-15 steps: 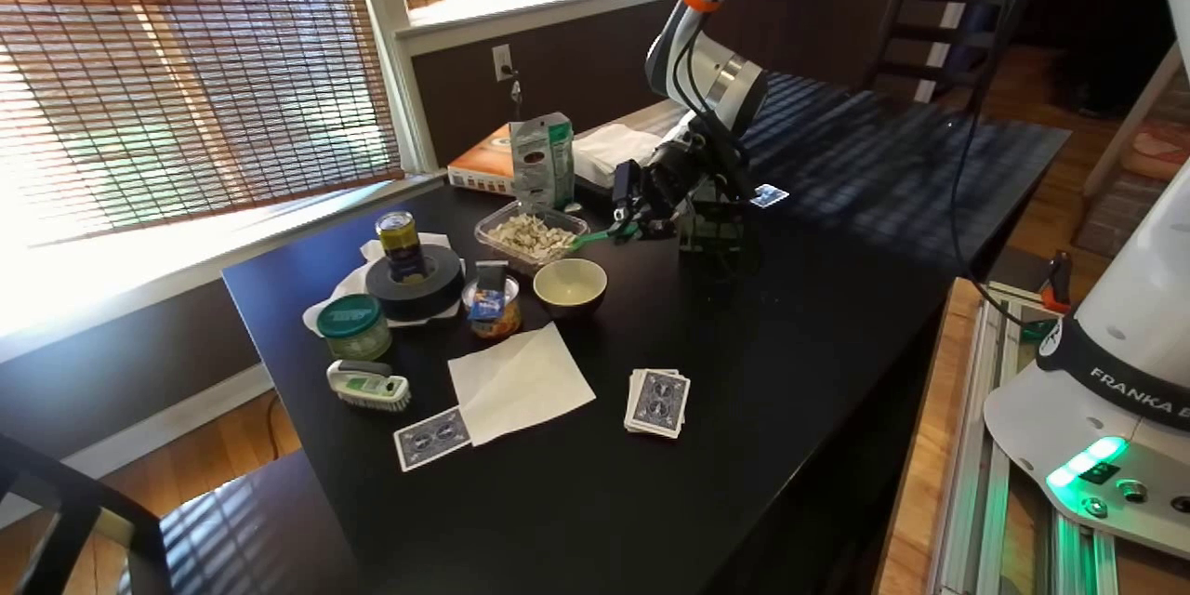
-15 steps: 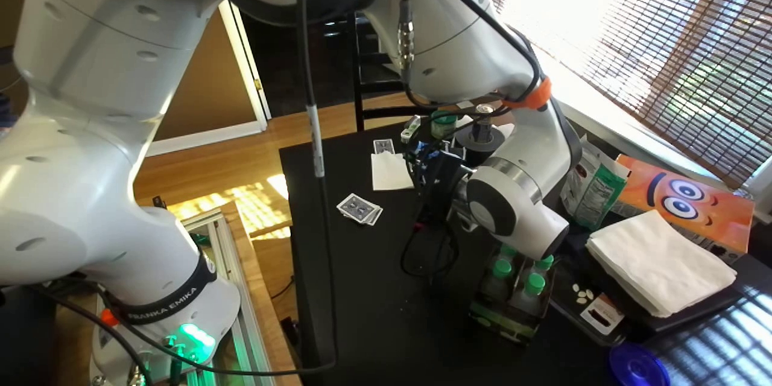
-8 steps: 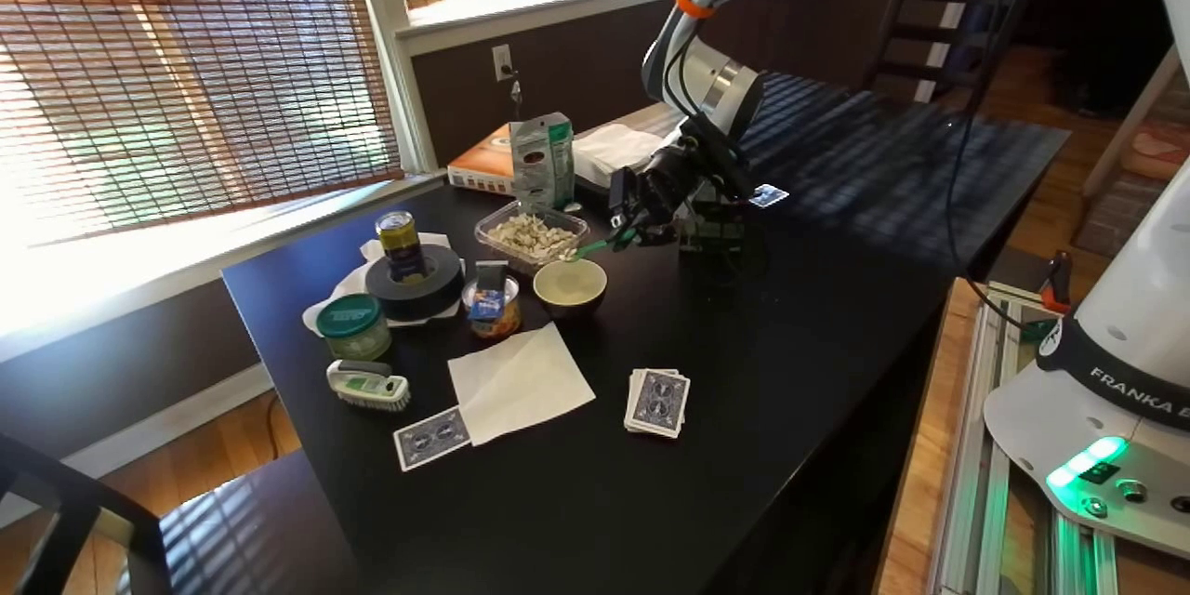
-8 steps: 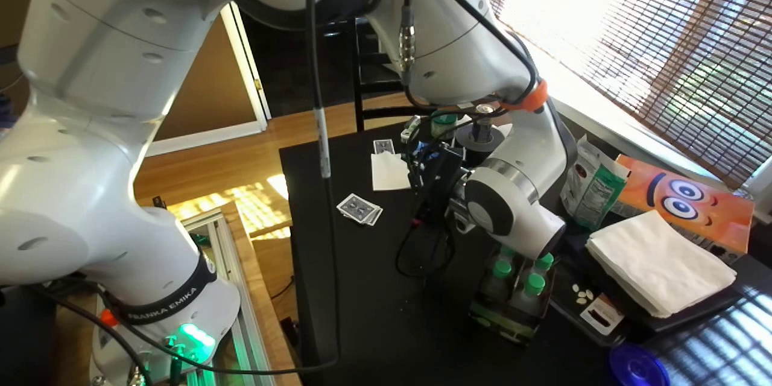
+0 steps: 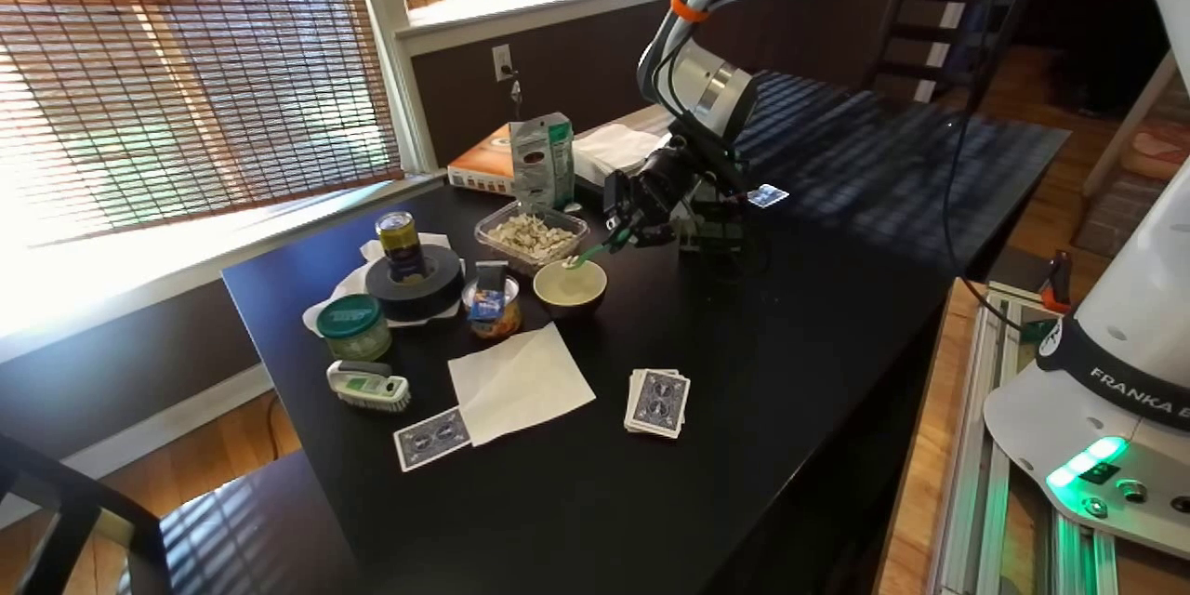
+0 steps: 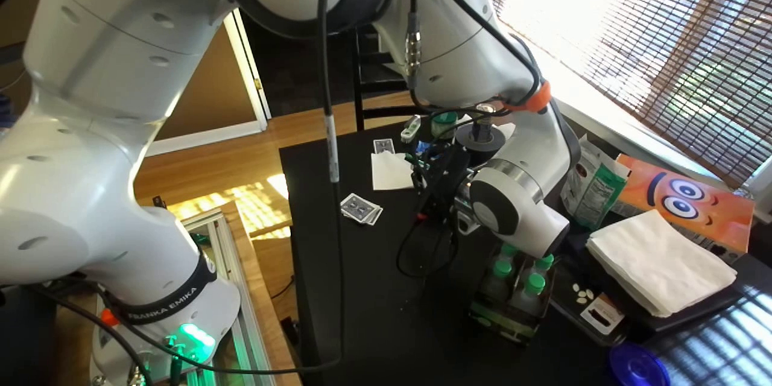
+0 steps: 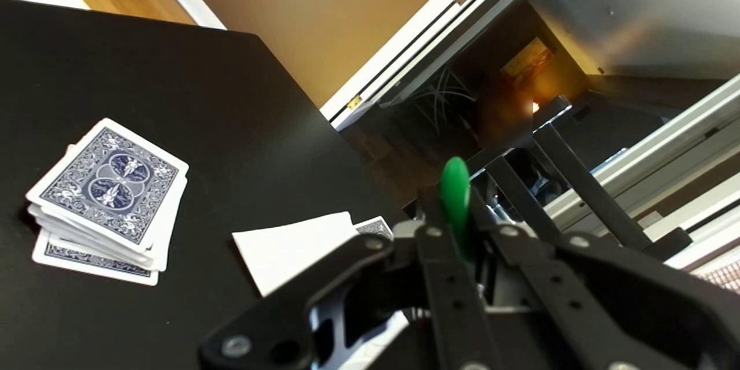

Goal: Put a spoonful of the clear lunchbox's contents into the bowl

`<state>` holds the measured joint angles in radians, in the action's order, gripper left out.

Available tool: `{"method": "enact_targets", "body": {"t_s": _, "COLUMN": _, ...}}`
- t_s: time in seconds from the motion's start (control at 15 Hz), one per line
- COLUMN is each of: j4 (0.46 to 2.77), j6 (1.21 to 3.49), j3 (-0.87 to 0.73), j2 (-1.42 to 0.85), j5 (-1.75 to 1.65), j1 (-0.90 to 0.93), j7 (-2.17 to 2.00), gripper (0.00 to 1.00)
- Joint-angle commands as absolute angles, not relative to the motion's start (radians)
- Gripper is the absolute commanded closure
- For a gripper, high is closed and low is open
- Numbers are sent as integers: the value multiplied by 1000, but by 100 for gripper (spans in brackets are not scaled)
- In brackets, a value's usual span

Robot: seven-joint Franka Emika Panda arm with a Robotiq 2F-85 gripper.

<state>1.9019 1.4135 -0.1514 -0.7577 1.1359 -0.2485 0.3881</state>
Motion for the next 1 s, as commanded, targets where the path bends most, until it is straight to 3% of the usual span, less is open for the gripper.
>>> {"method": "enact_targets", "body": {"t_s": 0.0, "j4": 1830, "j6": 1419, "j3": -145, "j2": -814, "j5": 1139, "j1": -243, "j7": 332, "gripper": 97}}
{"method": "enact_targets", "body": {"t_s": 0.93, "j4": 1709, "j6": 1288, "j3": -134, "j2": -923, "j5": 1133, "j1": -267, "j7": 140, "gripper": 97}}
